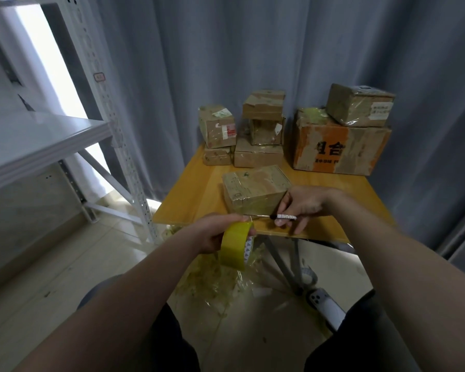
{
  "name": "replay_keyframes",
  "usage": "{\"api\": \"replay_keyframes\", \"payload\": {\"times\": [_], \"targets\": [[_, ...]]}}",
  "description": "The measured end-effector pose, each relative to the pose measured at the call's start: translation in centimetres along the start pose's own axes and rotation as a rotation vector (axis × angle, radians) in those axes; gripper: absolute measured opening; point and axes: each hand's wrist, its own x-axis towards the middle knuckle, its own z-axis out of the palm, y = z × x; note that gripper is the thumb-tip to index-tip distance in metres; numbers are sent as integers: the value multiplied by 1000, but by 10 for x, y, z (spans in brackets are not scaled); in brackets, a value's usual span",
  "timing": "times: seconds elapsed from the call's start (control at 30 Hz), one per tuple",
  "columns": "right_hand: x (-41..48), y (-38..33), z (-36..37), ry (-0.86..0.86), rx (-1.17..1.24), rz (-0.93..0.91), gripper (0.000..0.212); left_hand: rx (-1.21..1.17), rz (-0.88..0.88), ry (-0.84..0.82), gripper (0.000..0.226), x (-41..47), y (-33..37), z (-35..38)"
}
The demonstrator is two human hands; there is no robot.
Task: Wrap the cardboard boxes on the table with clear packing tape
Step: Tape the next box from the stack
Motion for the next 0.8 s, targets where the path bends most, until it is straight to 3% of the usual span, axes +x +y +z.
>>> {"api": "replay_keyframes", "payload": {"times": [0.1,0.23,0.37,0.43,0.57,0.63,0.7,0.77,0.8], "targets": [[-3,-5,5,-58,-66,32,55,91,35,-2,31,3,0,-1],[-11,-7,8,-42,-244,16,60,252,64,94,28,3,-3,1],[-24,19,6,-16,-155,-37,73,310,59,104,28,2,-8,0],[-34,34,6,-1,-21,-93,66,312,46,77,32,-1,-8,3],[-54,60,14,-146,653,-262,60,362,58,11,32,-4,-7,13],[-61,65,17,-3,879,-357,67,393,82,-29,30,-9,-2,17],[-60,67,15,310,1006,-351,66,407,120,-22,27,-18,8,14],[-54,72,11,722,870,-155,43,391,151,20,32,-24,21,6],[-49,76,9,874,724,-26,41,375,162,34,35,-26,27,0]]}}
